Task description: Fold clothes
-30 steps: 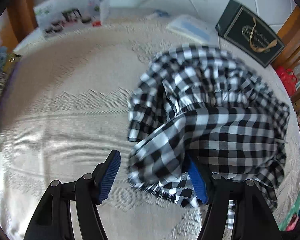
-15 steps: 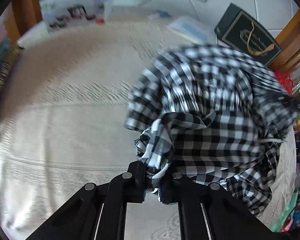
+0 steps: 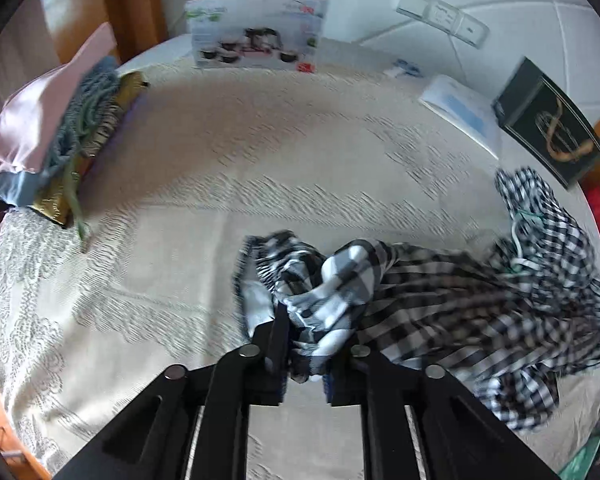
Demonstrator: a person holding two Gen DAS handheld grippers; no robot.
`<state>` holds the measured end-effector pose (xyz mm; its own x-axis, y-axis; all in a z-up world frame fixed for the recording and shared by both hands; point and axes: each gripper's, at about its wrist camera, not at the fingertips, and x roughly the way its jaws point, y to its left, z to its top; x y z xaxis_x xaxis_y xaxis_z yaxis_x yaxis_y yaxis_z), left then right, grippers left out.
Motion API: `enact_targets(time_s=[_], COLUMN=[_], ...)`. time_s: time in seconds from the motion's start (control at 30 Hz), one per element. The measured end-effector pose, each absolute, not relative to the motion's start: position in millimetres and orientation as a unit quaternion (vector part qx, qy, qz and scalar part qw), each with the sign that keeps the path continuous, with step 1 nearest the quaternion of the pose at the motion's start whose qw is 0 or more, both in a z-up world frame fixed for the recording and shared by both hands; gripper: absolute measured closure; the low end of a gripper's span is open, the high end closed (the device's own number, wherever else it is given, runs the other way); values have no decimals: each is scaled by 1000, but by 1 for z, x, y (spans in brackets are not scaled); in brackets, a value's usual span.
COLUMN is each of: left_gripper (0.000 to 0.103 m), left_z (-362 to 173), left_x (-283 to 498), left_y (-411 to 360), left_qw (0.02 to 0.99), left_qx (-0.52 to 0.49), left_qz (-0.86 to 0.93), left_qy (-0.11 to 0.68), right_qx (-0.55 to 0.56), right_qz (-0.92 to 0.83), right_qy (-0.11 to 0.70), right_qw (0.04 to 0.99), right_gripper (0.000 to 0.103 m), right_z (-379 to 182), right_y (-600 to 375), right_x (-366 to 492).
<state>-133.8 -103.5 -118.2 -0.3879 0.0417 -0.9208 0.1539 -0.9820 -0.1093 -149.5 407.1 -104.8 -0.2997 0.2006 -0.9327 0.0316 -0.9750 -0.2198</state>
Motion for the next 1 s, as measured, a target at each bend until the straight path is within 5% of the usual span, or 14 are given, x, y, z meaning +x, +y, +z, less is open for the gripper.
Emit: enact_targets(time_s=[0.03,0.07,0.13,0.17,0.27,0.37,0.9,0.97,1.0], left_gripper=[69,59,11,9,8,7,9,19,39], left_z=[-117,-117,-113,-109,-97,-101,-174,-177,-178], left_x=[-131,-129,-131,-129,-123,-124,-153,-153,-153], left_y=[-98,-93,-82,-78,-77,-85,-117,-114,-112], left_qw=[30,25,19,18,16,22,47,48,48], left_qx=[554,555,551,546,539,547,587,588,588], left_qz=[-828,-827,-830,-834,-839,-833,-805,-805,-805], left_qy=[87,85,81,76,75,75,67,64,63], right_qx=[-580,-570,-551,-541,-533,-534,-564,-570,-574], right_qz=[807,814,828,835,840,836,793,785,782], right_qy=[-103,-107,-105,-103,-93,-94,-209,-219,-221], right_qw=[43,34,13,-1,-42,-80,-96,-102,-105], right_gripper=[22,20,19,19,17,4,4,26,72], right_z=[-99,-92,-76,-67,-53,-52,-143,-156,-162], right_y=[406,405,398,393,361,322,158,160,161], right_x=[-146,-144,-145,-146,-155,-167,-211,-213,-213])
